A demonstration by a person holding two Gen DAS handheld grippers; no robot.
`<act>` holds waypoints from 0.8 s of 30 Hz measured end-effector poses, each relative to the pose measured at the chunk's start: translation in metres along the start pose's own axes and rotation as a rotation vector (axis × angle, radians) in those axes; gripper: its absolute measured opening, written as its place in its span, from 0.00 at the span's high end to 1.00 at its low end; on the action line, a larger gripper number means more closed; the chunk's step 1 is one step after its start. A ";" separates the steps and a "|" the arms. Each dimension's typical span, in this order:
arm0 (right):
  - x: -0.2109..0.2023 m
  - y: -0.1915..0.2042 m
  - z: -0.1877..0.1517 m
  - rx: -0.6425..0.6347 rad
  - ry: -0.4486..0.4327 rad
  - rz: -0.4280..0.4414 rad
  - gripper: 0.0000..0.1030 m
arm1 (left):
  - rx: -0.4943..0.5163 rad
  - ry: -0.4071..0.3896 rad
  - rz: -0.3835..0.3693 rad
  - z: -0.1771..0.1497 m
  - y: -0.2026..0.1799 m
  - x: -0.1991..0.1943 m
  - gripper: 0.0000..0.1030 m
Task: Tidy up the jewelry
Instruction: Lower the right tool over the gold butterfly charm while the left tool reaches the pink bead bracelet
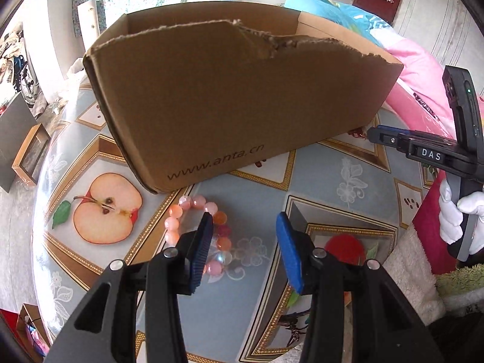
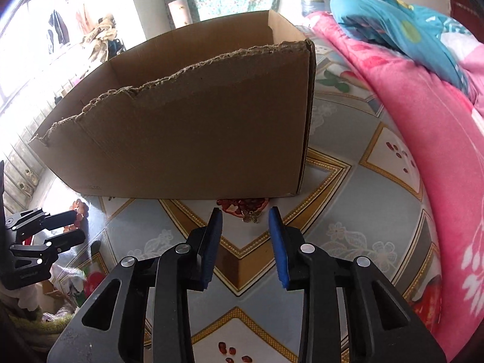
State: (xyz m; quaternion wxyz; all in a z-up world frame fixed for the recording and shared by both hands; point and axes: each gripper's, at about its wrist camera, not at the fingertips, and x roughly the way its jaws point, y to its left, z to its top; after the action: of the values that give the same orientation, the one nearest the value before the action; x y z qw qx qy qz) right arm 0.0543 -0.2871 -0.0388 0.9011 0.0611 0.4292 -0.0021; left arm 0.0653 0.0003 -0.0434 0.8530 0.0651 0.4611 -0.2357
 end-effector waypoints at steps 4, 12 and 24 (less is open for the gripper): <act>0.008 0.000 0.001 -0.015 0.009 -0.027 0.84 | 0.021 -0.005 0.005 0.000 -0.003 0.001 0.57; 0.009 0.004 0.003 -0.071 0.042 -0.054 0.91 | 0.056 -0.038 -0.017 -0.003 -0.007 0.003 0.52; -0.002 0.030 -0.006 -0.071 0.120 -0.004 0.91 | 0.085 -0.073 -0.156 -0.005 -0.020 0.006 0.52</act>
State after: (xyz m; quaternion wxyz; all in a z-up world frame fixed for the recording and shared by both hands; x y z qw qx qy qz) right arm 0.0502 -0.2572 -0.0377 0.8753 0.0283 0.4825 0.0152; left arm 0.0549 -0.0179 -0.0494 0.8447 0.0565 0.4230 -0.3229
